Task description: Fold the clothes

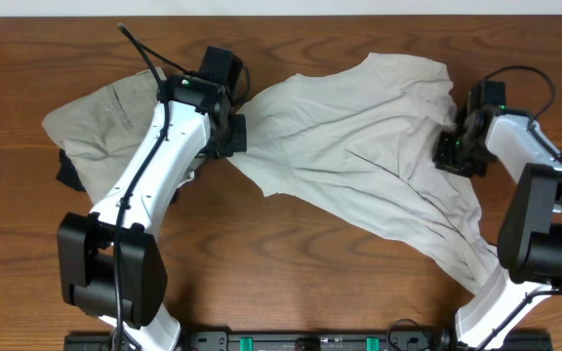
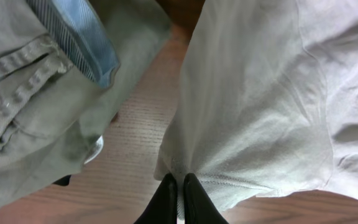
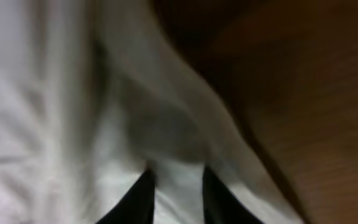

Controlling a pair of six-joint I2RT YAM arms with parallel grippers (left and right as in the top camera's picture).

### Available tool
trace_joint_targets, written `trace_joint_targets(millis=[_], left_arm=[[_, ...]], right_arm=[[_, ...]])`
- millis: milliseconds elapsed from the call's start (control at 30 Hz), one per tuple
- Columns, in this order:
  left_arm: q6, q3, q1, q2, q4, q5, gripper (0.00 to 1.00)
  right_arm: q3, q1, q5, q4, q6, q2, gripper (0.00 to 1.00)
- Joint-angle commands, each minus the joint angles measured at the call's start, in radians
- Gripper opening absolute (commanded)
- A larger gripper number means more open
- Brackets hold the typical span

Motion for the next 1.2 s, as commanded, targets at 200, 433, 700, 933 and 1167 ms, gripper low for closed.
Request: trace_joint_targets(millis=[200,433,700,933,1167], left_arm=[[0.009,0.005,0.003,0.006,-0.034,-0.024,0.06],[0.010,0.005,0.003,0.006,-0.052,-0.027,0.06],[0.009,0.005,0.003,0.006,-0.050,-0.027,0.06],[0.009,0.005,0.003,0.006,-0.050,-0.027,0.06],[0.009,0.005,0.003,0.006,-0.039,-0.027,0.06]], right_arm=[[-0.016,-0.083,0.330,0.165,0.098,0.018,0.17],[0.269,-0.209,0.291,0.022,0.035,0.018,0.13],[0.535,-0.270,-0.168,-0.404,-0.113,0.018,0.68],[0.339,-0.261,-0.091,-0.451,-0.096,0.018,0.84],[0.071,-0.251,-0.155,-0.277,-0.041,0.018,0.66]])
